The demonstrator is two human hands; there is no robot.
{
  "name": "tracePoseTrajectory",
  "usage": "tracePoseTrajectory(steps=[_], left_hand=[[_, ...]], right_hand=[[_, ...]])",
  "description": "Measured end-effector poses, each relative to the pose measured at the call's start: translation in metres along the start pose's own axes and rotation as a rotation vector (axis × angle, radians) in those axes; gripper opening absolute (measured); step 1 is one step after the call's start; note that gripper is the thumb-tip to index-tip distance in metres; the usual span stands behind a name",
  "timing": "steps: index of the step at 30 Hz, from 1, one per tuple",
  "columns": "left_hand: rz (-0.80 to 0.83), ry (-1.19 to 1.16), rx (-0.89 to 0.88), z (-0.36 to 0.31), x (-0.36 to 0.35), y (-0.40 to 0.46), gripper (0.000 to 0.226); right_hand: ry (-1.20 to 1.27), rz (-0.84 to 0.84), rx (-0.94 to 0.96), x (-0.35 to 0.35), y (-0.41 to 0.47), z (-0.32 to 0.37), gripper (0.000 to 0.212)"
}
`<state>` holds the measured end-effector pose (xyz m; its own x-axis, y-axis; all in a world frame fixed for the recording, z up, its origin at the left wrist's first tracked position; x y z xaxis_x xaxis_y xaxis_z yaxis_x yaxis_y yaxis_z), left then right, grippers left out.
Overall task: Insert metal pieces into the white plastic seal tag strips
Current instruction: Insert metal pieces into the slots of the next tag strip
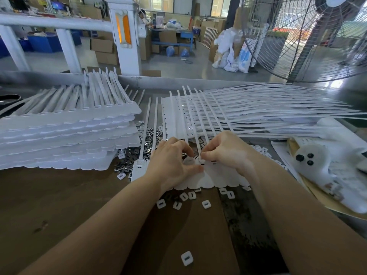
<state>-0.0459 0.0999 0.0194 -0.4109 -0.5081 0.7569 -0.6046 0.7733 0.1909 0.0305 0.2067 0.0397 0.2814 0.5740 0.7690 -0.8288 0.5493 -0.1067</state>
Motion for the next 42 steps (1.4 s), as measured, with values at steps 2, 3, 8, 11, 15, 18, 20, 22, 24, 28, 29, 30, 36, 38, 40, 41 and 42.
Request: tracePoseTrajectory(steps=[2, 3, 8, 11, 15, 18, 20, 22, 24, 28, 29, 30, 36, 38, 40, 41, 42], left_hand=[[0.003, -0.001, 0.002, 0.000, 0.000, 0.000, 0.035], [0.005, -0.003, 0.003, 0.000, 0.000, -0.001, 0.035], [0.013, 0.002, 0.012, 0.000, 0.000, -0.001, 0.036], [0.014, 0.004, 0.020, 0.000, -0.001, -0.001, 0.036], [0.017, 0.006, 0.019, 0.000, -0.001, -0.001, 0.036], [0.019, 0.019, 0.024, 0.001, -0.001, 0.000, 0.035], [0.023, 0.021, 0.028, 0.001, -0.001, 0.000, 0.035], [0.027, 0.018, 0.029, 0.001, -0.001, 0.000, 0.035], [0.031, 0.015, 0.030, 0.001, -0.001, 0.000, 0.035], [0.016, -0.010, 0.016, -0.001, 0.001, -0.002, 0.035], [0.011, -0.010, 0.003, -0.002, 0.001, -0.003, 0.034], [0.010, -0.005, -0.012, -0.003, 0.001, -0.003, 0.033], [0.023, 0.064, -0.120, -0.010, -0.004, -0.010, 0.026], [0.028, 0.091, -0.158, -0.012, -0.005, -0.012, 0.026], [0.029, 0.148, -0.196, -0.015, -0.005, -0.013, 0.027], [0.031, 0.168, -0.210, -0.016, -0.006, -0.013, 0.028], [0.036, 0.179, -0.218, -0.017, -0.006, -0.013, 0.028]], right_hand=[[-0.009, -0.006, -0.009, -0.001, 0.000, 0.000, 0.006], [-0.013, -0.012, -0.012, -0.002, 0.000, 0.000, 0.004], [-0.016, -0.058, -0.006, -0.002, -0.001, 0.000, 0.007], [-0.044, -0.073, 0.006, -0.002, -0.001, 0.001, 0.006], [-0.079, -0.080, 0.012, -0.002, -0.002, 0.001, 0.010], [-0.098, -0.148, 0.002, 0.000, -0.002, 0.000, 0.019], [-0.110, -0.155, 0.003, -0.001, -0.003, 0.000, 0.019], [-0.066, -0.133, 0.014, -0.001, -0.004, 0.000, 0.016], [-0.018, -0.115, 0.024, 0.001, -0.005, -0.002, 0.012], [0.068, -0.112, 0.021, 0.005, -0.004, -0.007, 0.008], [0.078, -0.114, 0.020, 0.005, -0.004, -0.008, 0.008], [0.084, -0.116, 0.021, 0.005, -0.004, -0.008, 0.009], [0.129, -0.114, 0.022, 0.006, -0.006, -0.011, 0.009], [0.163, -0.133, 0.015, 0.008, -0.006, -0.013, 0.010], [0.186, -0.193, 0.006, 0.012, -0.007, -0.016, 0.014], [0.184, -0.240, 0.005, 0.016, -0.007, -0.018, 0.017], [0.172, -0.294, 0.003, 0.020, -0.007, -0.021, 0.020]])
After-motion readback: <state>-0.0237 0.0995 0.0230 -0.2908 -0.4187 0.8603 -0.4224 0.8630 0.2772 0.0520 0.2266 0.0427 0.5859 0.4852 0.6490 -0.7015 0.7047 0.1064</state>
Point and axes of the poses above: each hand's wrist, its own y-axis towards the middle knuckle, its own x-axis out of the back of the hand, z = x × y, the point moved 7 cm from there along y, towards the middle knuckle, and after that the axes turned 6 degrees about -y, right-handed, at the moved point
